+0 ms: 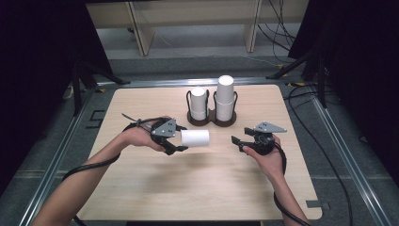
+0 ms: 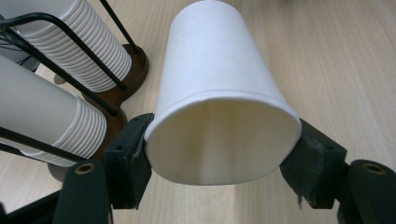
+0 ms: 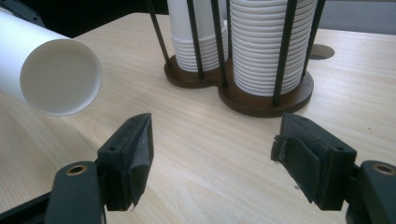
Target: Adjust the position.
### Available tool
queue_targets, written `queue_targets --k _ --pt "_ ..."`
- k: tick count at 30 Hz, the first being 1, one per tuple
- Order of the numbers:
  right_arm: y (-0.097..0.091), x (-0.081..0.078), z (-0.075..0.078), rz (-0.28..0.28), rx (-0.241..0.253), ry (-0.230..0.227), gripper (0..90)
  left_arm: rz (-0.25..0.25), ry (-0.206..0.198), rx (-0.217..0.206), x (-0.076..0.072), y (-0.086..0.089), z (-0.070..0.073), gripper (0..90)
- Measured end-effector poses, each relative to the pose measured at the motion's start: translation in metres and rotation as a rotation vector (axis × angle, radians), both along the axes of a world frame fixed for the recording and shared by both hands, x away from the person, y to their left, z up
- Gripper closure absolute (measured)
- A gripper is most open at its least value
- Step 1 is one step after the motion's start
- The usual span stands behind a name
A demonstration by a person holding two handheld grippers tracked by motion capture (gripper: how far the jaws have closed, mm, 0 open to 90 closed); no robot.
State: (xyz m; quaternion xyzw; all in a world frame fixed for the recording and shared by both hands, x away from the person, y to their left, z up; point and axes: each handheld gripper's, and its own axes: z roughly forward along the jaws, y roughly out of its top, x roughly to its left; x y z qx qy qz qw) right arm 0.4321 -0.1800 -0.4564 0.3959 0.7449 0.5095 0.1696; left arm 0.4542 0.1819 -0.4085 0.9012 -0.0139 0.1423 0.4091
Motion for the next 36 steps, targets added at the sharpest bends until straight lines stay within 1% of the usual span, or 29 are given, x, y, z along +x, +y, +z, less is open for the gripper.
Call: queue_targets --k 1,2,4,5,6,7,8,9,10,11,12,13,14,15,16,17,19,20,21,22,23,24,26,28,30,33,34,35,36 --pt "0.002 -0.002 0.001 -0.006 0.019 0.041 27.9 -0.002 -0.005 0.015 0.0 0.0 0.002 31.0" --pt "0.001 0.0 0.001 0.006 -0.008 -0.001 27.9 -0.005 -0.004 0.019 -0.001 -0.001 0.003 31.0" --pt "0.002 0.001 0.002 0.021 -0.012 -0.013 27.9 -0.01 -0.004 0.027 -0.001 -0.002 0.004 31.0" --pt "0.004 -0.003 0.003 0.002 0.014 0.04 27.9 -0.011 -0.004 0.027 -0.001 -0.003 0.004 31.0" --pt "0.004 -0.003 0.003 0.012 0.011 0.028 27.9 -0.016 -0.005 0.037 -0.001 -0.003 0.005 31.0" --pt "0.004 -0.004 0.003 0.007 0.014 0.041 27.9 -0.019 -0.009 0.03 -0.001 -0.004 0.004 31.0" --pt "0.001 -0.001 0.002 0.022 -0.017 -0.008 27.9 -0.029 -0.004 0.041 0.0 -0.004 0.004 31.0" --pt "0.001 -0.002 0.002 0.023 -0.02 -0.012 27.9 -0.031 -0.005 0.043 0.0 -0.005 0.004 31.1" --pt "0.002 -0.004 0.002 0.017 -0.003 0.021 27.9 -0.032 0.0 0.056 0.0 -0.005 0.005 31.1" --pt "0.0 -0.003 0.001 0.017 -0.019 -0.014 27.9 -0.036 0.001 0.061 0.0 -0.005 0.004 31.1" --pt "-0.001 -0.003 0.001 0.027 -0.024 -0.023 27.9 -0.037 -0.006 0.068 0.0 -0.006 0.004 31.1" --pt "-0.001 -0.003 0.001 0.027 -0.024 -0.023 27.9 -0.037 -0.006 0.068 0.0 -0.006 0.004 31.2" --pt "0.0 -0.006 0.0 0.031 -0.009 0.006 27.9 -0.041 -0.003 0.078 0.0 -0.006 0.004 31.2" --pt "0.0 -0.005 -0.001 0.038 -0.026 -0.018 27.9 -0.039 -0.002 0.079 0.0 -0.006 0.005 31.2" --pt "0.0 -0.006 -0.001 0.04 -0.034 -0.011 27.9 -0.039 -0.002 0.079 0.0 -0.006 0.005 31.2" --pt "0.001 -0.006 -0.002 0.049 -0.022 0.001 27.9 -0.028 -0.005 0.085 0.0 -0.007 0.006 31.1" --pt "0.002 -0.006 -0.002 0.053 -0.024 0.008 27.9 -0.024 -0.009 0.088 0.0 -0.007 0.006 31.2" --pt "0.003 -0.007 -0.001 0.049 -0.018 0.027 27.9 -0.024 -0.009 0.109 0.0 -0.006 0.007 31.2" --pt "0.003 -0.005 -0.001 0.058 -0.031 -0.001 27.9 -0.024 -0.009 0.109 0.0 -0.006 0.007 31.2" --pt "0.004 -0.005 0.0 0.054 -0.026 0.005 27.9 -0.029 -0.01 0.128 0.0 -0.006 0.009 31.3" --pt "0.004 -0.003 0.0 0.056 -0.032 -0.015 27.8 -0.033 -0.014 0.14 0.001 -0.006 0.01 31.3" --pt "0.004 -0.003 0.001 0.062 -0.036 -0.019 27.8 -0.043 -0.006 0.153 0.001 -0.006 0.012 31.4" --pt "0.006 -0.002 0.001 0.071 -0.042 -0.027 27.8 -0.045 -0.017 0.159 0.001 -0.007 0.014 31.4" --pt "0.007 -0.002 0.002 0.08 -0.052 -0.016 27.8 -0.049 -0.014 0.162 0.002 -0.008 0.015 31.5" --pt "0.008 -0.001 0.001 0.086 -0.048 -0.023 27.8 -0.054 -0.013 0.171 0.002 -0.009 0.015 31.5" --pt "0.009 -0.003 0.0 0.092 -0.051 0.002 27.9 -0.072 0.005 0.196 0.001 -0.01 0.013 31.5" --pt "0.01 -0.003 -0.002 0.093 -0.043 -0.001 27.9 -0.08 0.005 0.213 0.002 -0.011 0.013 31.5" --pt "0.009 -0.004 -0.002 0.1 -0.063 0.003 27.9 -0.08 0.005 0.213 0.002 -0.011 0.013 31.5" --pt "0.01 -0.004 -0.003 0.101 -0.054 -0.002 27.9 -0.077 0.0 0.214 0.001 -0.012 0.012 31.5"
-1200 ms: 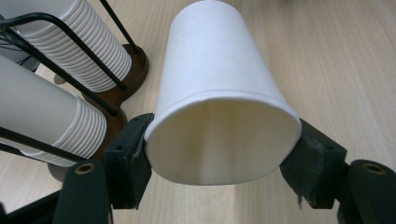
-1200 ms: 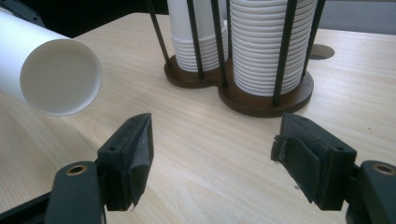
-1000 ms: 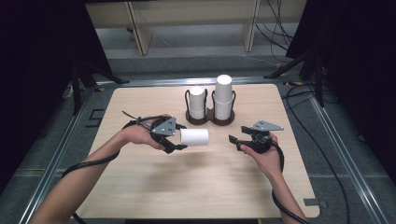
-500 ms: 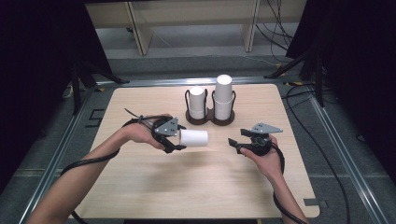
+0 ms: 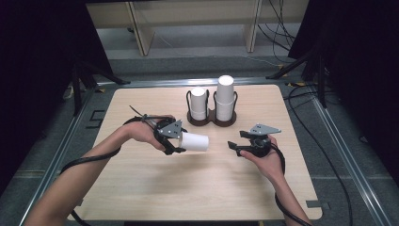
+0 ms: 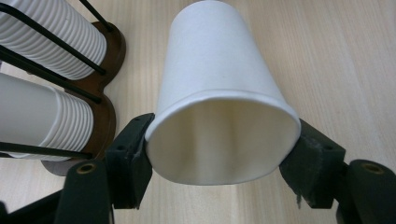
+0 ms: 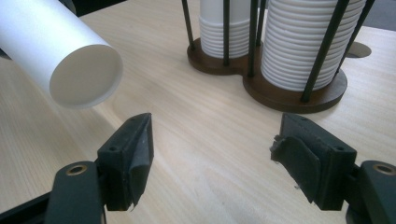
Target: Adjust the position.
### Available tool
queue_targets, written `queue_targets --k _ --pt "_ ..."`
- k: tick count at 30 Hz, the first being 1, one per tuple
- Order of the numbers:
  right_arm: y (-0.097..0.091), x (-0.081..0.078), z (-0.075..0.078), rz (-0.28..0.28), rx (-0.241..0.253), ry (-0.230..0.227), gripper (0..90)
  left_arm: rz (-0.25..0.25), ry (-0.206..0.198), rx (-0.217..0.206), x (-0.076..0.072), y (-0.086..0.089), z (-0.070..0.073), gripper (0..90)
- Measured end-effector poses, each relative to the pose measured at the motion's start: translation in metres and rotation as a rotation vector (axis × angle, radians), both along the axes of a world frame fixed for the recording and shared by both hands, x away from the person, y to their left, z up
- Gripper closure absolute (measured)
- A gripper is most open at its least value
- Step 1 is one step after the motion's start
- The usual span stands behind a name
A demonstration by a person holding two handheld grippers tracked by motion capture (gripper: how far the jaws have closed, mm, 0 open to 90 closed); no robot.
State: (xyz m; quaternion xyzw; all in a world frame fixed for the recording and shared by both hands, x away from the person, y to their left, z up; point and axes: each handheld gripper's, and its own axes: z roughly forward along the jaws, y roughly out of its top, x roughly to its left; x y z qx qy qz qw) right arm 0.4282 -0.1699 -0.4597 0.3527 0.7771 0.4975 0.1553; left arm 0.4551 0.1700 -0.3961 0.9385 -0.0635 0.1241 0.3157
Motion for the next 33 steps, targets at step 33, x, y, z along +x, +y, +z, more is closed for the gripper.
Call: queue_targets --k 33 --pt "0.03 0.001 0.006 0.167 -0.08 -0.012 28.6 -0.012 0.035 0.19 0.008 -0.009 0.013 31.9"
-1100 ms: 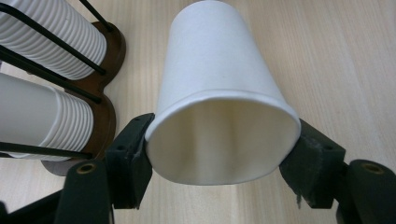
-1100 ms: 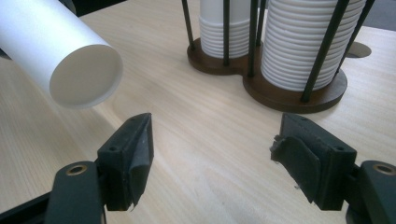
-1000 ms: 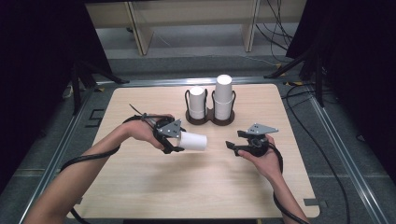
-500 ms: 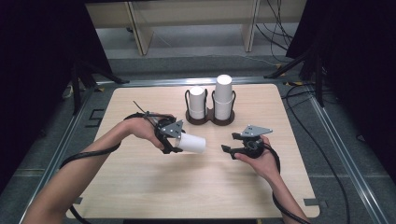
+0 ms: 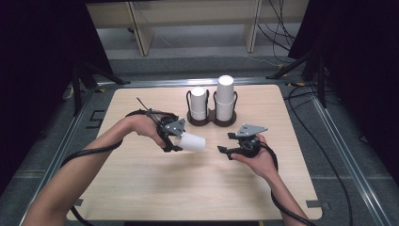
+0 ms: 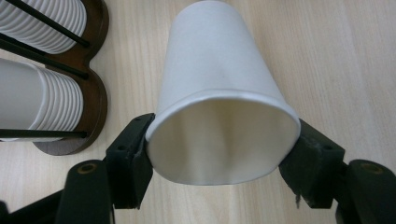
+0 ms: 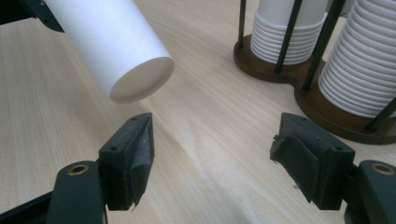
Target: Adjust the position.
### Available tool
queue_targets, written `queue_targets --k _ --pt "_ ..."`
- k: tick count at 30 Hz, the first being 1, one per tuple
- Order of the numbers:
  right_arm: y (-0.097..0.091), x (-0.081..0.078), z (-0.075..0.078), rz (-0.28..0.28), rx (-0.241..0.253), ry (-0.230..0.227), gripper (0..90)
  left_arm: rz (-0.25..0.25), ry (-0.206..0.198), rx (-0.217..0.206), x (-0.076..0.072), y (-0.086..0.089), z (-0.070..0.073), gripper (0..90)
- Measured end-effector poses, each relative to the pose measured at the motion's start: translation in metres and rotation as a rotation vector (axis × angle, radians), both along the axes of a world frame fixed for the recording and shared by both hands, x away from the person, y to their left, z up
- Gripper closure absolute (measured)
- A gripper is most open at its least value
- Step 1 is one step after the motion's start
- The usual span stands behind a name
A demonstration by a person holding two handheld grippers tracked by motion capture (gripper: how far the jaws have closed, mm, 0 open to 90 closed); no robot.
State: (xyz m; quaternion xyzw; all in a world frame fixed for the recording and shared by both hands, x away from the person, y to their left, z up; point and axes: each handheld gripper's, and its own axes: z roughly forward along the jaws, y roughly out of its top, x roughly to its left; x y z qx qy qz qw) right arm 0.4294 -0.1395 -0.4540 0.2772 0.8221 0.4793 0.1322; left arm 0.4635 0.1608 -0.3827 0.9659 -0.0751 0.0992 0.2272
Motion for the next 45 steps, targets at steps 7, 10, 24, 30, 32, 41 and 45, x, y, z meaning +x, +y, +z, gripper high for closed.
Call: queue_targets --k 7,10,24,30,32,41,45 --pt "0.005 0.0 0.004 0.023 -0.014 -0.018 28.6 -0.011 0.01 0.045 -0.002 -0.004 0.0 32.0" --pt "0.007 0.0 0.006 0.031 -0.011 -0.007 28.6 -0.015 0.017 0.034 -0.003 -0.005 0.001 32.2" --pt "0.018 0.0 0.012 0.08 -0.029 -0.012 28.5 -0.013 0.028 0.125 -0.002 -0.013 0.006 32.5" --pt "0.023 -0.001 0.014 0.094 -0.038 -0.013 28.3 -0.024 0.037 0.212 -0.004 -0.019 0.009 32.8" --pt "0.023 -0.001 0.014 0.094 -0.038 -0.023 28.4 -0.053 0.021 0.258 -0.003 -0.021 0.011 32.8" --pt "0.03 -0.003 0.018 0.132 -0.049 -0.034 28.5 -0.053 0.033 0.276 -0.006 -0.026 0.012 33.1" --pt "0.036 -0.004 0.019 0.154 -0.051 -0.023 28.5 -0.064 0.02 0.305 -0.005 -0.029 0.015 33.2"
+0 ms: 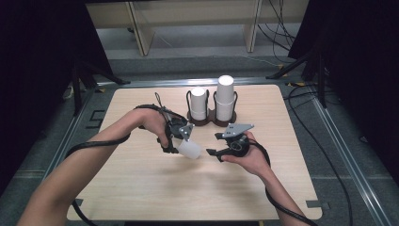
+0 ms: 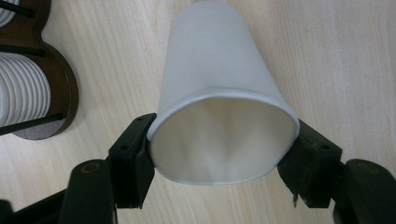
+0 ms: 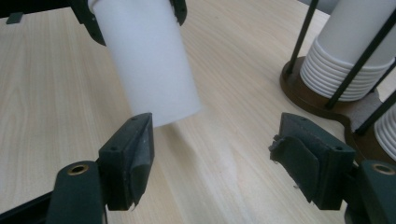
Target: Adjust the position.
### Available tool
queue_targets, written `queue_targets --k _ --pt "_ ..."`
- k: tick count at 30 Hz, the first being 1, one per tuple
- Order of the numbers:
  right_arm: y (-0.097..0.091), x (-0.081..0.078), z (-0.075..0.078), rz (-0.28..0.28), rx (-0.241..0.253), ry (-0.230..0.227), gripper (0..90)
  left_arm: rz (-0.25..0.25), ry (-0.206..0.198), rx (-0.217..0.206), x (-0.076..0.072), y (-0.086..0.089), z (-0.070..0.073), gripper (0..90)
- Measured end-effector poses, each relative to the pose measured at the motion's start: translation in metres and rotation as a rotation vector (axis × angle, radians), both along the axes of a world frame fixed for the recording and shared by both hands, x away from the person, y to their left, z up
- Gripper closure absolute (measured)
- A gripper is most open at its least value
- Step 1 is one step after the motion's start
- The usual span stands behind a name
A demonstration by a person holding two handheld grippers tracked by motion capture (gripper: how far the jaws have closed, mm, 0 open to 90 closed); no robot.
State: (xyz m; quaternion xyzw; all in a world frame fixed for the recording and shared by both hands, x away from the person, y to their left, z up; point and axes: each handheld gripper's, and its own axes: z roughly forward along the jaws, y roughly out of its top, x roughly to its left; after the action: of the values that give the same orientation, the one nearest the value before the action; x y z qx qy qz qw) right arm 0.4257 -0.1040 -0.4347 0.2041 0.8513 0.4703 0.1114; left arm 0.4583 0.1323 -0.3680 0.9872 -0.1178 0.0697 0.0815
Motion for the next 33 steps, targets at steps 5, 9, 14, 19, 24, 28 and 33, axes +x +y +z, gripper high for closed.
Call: queue_targets --k 5,9,14,19,24,28,33 --pt "0.007 0.0 0.001 0.012 0.003 -0.015 28.4 -0.002 -0.007 0.025 0.001 -0.004 0.003 33.2" --pt "0.013 0.0 0.0 0.03 -0.016 -0.019 28.2 -0.005 -0.009 0.039 0.001 -0.007 0.003 33.2" --pt "0.019 -0.001 -0.002 0.047 -0.03 -0.025 28.6 -0.012 -0.011 0.061 0.001 -0.009 0.001 33.2" --pt "0.027 -0.003 -0.003 0.07 -0.036 -0.04 28.6 -0.037 -0.022 0.094 0.002 -0.012 0.004 33.2" --pt "0.033 -0.003 -0.004 0.088 -0.057 -0.049 28.5 -0.021 -0.017 0.073 0.001 -0.014 0.003 33.2" --pt "0.038 -0.002 -0.007 0.099 -0.068 -0.049 28.5 -0.026 -0.02 0.075 0.001 -0.015 0.005 33.2" --pt "0.043 -0.003 -0.01 0.109 -0.075 -0.049 28.5 -0.029 -0.021 0.08 0.0 -0.016 0.005 33.3"
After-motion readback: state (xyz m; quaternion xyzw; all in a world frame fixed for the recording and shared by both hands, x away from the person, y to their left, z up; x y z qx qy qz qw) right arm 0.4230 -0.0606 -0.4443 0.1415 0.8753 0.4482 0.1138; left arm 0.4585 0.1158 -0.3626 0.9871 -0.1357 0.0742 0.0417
